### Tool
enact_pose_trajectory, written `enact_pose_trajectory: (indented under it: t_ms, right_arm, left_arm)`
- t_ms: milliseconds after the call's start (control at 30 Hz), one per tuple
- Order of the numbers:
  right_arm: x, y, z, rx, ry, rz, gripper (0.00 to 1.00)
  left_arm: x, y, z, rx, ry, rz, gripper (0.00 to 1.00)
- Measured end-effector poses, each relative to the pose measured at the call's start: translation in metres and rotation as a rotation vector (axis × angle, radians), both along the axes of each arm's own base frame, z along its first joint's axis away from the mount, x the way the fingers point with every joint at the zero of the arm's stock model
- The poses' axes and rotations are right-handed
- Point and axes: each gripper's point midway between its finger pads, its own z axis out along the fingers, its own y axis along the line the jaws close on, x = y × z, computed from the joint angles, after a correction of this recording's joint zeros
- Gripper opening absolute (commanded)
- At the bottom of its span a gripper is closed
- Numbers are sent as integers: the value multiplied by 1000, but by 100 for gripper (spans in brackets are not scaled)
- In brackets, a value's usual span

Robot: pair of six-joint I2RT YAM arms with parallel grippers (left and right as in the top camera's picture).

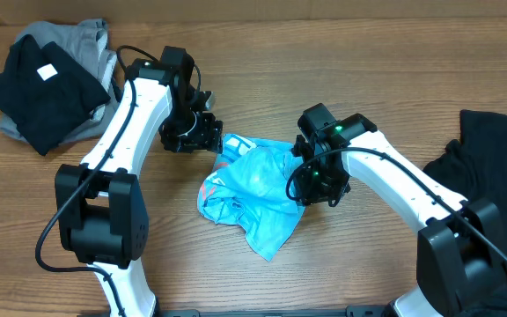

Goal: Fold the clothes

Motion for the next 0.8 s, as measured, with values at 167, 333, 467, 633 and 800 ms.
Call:
enact_pose_trajectory:
  t_ms: [167,333,467,633,800]
  right_arm:
    - [17,-13,-4,-91,-82,-36,51]
    - [34,-15,-3,-113,-149,-69,50]
    - [46,-13,9,-107,-184,-124,49]
    - [65,-31,44,-69,-261,-259,50]
    - [86,-74,90,-24,-372,-445,53]
  left_arm:
    - [11,-10,2,-54,-47,-3,63]
    - [32,-42,5,-174,-161,-69,54]
    - [20,-75,-2,-209,-169,-155,49]
    - [-6,-103,-14,-211,-126,-245,15]
    - [-31,-122,-19,-230,-51,-297,4]
